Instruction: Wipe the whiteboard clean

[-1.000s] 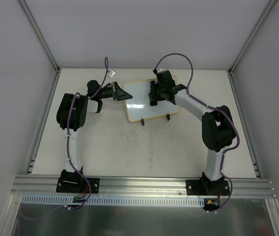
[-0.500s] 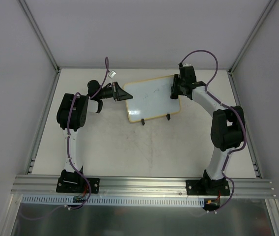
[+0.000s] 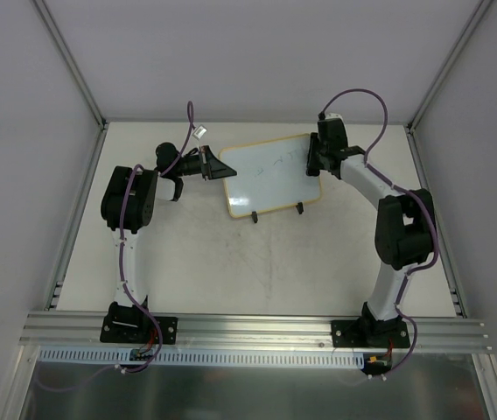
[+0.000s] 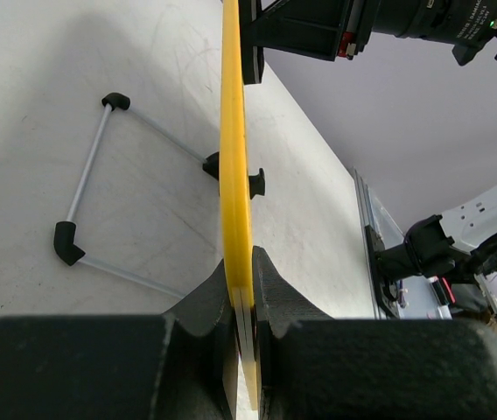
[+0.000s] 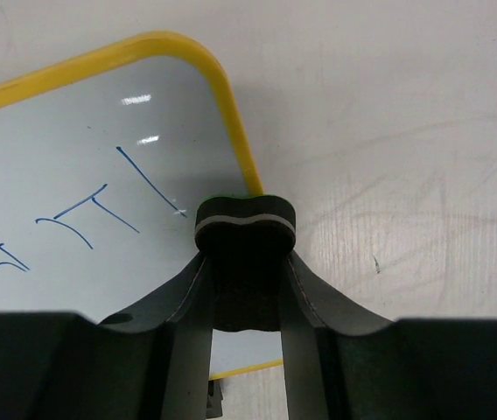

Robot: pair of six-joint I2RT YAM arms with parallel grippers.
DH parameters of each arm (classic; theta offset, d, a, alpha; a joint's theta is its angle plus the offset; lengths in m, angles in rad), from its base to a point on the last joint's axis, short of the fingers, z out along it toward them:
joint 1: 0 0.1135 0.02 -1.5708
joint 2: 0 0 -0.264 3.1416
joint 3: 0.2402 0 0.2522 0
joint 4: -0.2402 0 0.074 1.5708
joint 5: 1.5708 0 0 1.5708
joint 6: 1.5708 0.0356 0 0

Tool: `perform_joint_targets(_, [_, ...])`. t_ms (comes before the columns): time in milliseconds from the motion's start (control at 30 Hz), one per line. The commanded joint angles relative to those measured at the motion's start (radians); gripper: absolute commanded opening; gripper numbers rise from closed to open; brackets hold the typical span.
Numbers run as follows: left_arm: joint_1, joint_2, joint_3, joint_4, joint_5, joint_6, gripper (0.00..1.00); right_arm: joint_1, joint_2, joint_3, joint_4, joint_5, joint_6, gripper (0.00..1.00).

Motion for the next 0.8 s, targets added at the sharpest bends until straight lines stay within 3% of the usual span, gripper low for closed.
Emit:
perform_joint_targets(0, [-0.021, -0.030, -0.007, 0.181, 0.139, 0.122, 0.00, 0.044, 0.047, 0.005, 0.037, 0.106, -0.037, 0.00])
perform_joint_targets(267, [-0.020, -0.032, -0.011, 0.183, 0.136, 0.122, 0.00, 0.222, 0.110, 0.098, 0.037, 0.094, -0.029, 0.00])
perform_joint_targets(767, [-0.021, -0.032, -0.008, 0.178, 0.137, 0.122, 0.00, 0.435, 0.202, 0.172, 0.037, 0.045, 0.003, 0.00])
